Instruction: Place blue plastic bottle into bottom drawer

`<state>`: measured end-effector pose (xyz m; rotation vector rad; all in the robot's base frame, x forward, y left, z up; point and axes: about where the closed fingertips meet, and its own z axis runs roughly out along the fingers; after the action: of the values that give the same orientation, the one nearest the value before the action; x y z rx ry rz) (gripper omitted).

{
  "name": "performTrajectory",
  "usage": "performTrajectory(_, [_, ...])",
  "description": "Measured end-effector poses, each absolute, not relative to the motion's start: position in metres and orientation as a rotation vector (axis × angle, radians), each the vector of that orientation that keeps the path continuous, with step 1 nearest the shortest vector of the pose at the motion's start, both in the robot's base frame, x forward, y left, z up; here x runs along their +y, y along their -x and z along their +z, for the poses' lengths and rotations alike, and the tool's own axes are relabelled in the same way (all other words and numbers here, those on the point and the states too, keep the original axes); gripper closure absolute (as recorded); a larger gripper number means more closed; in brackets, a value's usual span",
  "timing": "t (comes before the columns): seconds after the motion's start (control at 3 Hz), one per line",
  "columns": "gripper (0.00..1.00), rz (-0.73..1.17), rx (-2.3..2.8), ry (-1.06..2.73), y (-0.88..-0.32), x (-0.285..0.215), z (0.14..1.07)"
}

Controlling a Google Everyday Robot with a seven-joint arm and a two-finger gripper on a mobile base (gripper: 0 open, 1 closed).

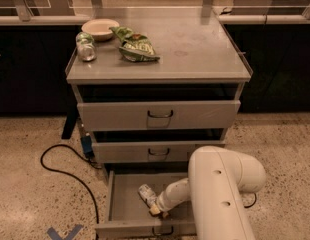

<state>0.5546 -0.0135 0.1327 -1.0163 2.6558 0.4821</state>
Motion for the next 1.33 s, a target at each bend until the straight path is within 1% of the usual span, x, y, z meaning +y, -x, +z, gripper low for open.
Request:
performTrajectory(0.33, [0.96, 0.465, 2.651, 1.051, -0.5741, -0.0126, 0.1318])
performTrajectory(0.67, [0.77, 0.466, 2.652, 1.049, -0.5739, -0.0125, 0.1317])
performTrajectory(1.33, [0.32, 0.466, 2.652, 1.049, -0.5739, -0.0125, 0.1317])
